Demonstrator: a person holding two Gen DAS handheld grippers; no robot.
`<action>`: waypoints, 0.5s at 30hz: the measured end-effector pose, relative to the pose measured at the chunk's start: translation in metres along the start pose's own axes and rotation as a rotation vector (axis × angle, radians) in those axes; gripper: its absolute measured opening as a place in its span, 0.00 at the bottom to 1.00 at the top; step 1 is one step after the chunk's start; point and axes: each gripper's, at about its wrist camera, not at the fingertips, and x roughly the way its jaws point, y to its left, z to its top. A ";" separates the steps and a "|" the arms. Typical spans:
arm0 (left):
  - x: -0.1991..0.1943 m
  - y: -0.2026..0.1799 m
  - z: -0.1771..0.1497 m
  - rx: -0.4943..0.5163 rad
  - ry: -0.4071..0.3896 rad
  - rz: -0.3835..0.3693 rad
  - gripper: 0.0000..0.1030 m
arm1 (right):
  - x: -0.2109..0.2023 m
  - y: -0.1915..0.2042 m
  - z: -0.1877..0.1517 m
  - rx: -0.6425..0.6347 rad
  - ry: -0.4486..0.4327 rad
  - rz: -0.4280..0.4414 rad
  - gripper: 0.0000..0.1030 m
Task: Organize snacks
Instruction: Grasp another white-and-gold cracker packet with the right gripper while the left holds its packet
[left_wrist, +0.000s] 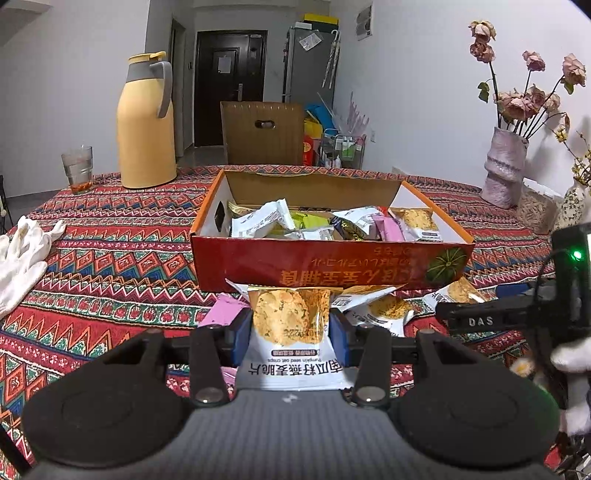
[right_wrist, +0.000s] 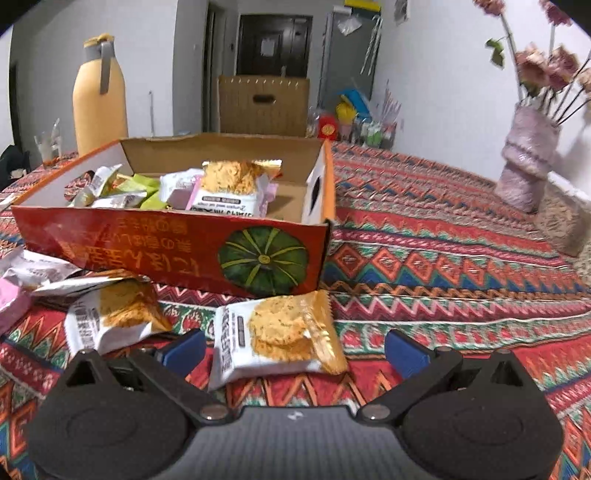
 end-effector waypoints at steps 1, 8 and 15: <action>0.002 0.001 0.000 -0.005 0.003 0.004 0.43 | 0.005 0.000 0.001 0.004 0.010 -0.001 1.00; 0.008 0.007 0.002 -0.025 0.010 0.007 0.43 | 0.018 -0.006 0.001 0.065 0.015 0.028 1.00; 0.010 0.006 0.002 -0.032 0.011 -0.006 0.43 | 0.017 -0.007 0.001 0.056 0.012 0.041 1.00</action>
